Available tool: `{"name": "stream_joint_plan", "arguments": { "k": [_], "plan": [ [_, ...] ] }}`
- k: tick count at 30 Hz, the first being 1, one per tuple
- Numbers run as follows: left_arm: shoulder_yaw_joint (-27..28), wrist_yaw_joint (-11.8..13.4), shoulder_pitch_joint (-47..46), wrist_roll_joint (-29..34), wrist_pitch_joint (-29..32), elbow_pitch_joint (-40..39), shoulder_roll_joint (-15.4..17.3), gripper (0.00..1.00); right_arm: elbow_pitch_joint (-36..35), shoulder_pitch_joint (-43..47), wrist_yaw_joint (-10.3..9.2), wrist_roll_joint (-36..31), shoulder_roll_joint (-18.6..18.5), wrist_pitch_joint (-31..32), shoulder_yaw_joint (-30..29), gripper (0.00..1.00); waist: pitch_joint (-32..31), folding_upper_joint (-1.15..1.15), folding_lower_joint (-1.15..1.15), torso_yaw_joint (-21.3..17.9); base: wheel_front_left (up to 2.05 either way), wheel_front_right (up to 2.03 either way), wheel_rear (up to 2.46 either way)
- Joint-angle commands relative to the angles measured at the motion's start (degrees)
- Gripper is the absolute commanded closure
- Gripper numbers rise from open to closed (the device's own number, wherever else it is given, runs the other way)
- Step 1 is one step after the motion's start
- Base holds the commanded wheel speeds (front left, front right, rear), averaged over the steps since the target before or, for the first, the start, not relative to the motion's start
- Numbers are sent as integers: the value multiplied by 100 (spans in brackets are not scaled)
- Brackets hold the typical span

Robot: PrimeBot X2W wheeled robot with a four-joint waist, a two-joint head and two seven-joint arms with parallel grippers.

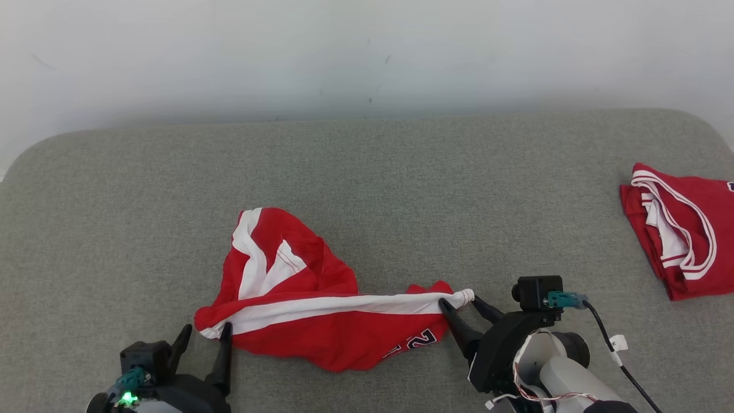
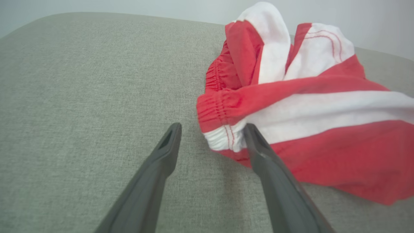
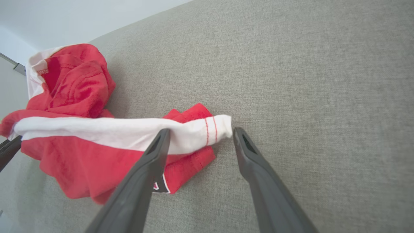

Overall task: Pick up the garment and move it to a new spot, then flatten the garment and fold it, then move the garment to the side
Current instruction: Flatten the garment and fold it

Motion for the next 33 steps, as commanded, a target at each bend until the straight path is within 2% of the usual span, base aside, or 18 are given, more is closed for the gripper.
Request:
{"name": "stream_joint_plan", "arguments": {
  "k": [1,12,13,15,20,26,29,33],
  "plan": [
    [-22,13,-82,-30,-42,49,28,0,28,-75,-15,58,22,-45,77,0,6,-1,-1,-10,0,0,0],
    [-152,10,-162,-210,-42,181,33,0,177,-289,-15,322,-13,-312,619,0,21,-1,-1,-12,0,0,0],
    [-165,10,-155,-231,-42,152,34,27,189,-303,-15,349,-17,-341,659,7,18,-1,-1,-12,0,0,0],
    [-193,10,-125,-266,-43,119,50,99,196,-354,-15,364,-46,-424,744,98,9,-1,-1,-12,0,0,0],
    [-302,9,-3,-374,-43,-11,76,100,194,-375,-15,488,-103,-587,899,100,-37,-1,-1,-16,0,0,0],
    [-542,9,26,-793,-40,-571,127,100,-124,-519,-15,623,-296,-942,954,100,-62,-1,-1,-33,0,0,0],
    [-711,9,-148,-1167,13,-965,173,100,-353,-663,-15,634,-427,-1077,907,100,-37,-1,-1,-61,0,0,0],
    [-843,9,-491,-1832,371,-1524,229,100,-660,-943,-15,598,-637,-1078,792,100,83,-1,-1,-154,0,0,0]
  ]
}}
